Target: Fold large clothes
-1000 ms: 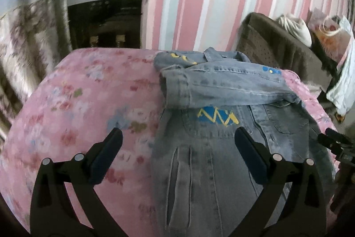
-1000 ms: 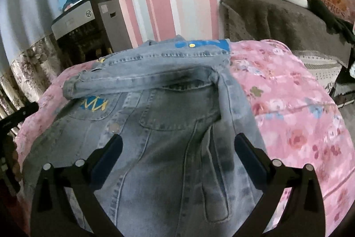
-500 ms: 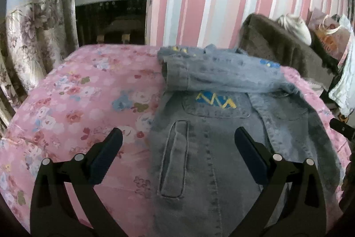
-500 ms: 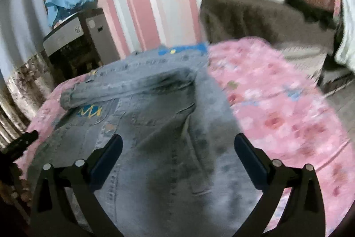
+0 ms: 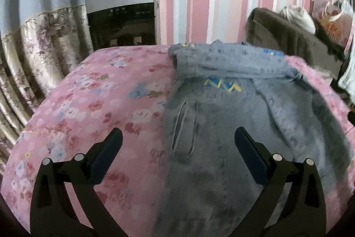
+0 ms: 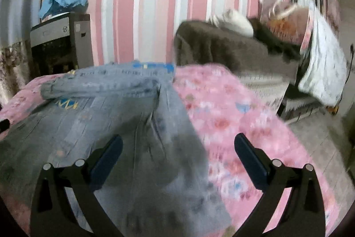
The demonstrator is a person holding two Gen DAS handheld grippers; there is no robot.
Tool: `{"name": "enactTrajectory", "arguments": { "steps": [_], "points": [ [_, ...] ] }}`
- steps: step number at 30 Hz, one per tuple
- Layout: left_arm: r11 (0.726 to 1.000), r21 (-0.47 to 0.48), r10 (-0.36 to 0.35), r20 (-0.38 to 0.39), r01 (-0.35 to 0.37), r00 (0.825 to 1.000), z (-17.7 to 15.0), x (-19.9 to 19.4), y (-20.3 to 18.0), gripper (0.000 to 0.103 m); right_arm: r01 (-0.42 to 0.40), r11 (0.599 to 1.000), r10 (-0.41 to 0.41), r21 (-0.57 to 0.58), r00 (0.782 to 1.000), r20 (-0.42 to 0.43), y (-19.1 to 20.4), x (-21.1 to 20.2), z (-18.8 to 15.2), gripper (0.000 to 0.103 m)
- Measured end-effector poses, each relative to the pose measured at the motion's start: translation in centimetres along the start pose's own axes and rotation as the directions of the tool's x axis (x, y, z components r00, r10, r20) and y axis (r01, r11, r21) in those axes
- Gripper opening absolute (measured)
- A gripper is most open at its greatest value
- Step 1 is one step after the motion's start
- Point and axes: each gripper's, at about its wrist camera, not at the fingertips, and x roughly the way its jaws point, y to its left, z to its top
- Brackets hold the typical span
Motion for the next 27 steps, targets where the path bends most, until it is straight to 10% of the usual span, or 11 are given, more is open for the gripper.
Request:
{"name": "enactTrajectory", "arguments": {
  "steps": [18, 27],
  "points": [
    [0.999, 0.04, -0.005, -0.061, 0.007, 0.998, -3.3, -0.6, 0.7, 0.1, -0.074, 0.996, 0.08, 0.044, 0.986, -0.148, -2.5, 0.3, -3.5, 0.092],
    [0.994, 0.097, -0.028, -0.136, 0.042, 0.99, -3.6, 0.8, -0.6, 0.1, -0.125, 0.988, 0.146, 0.087, 0.938, -0.314, -3.5, 4.2, -4.0, 0.085]
  ]
}}
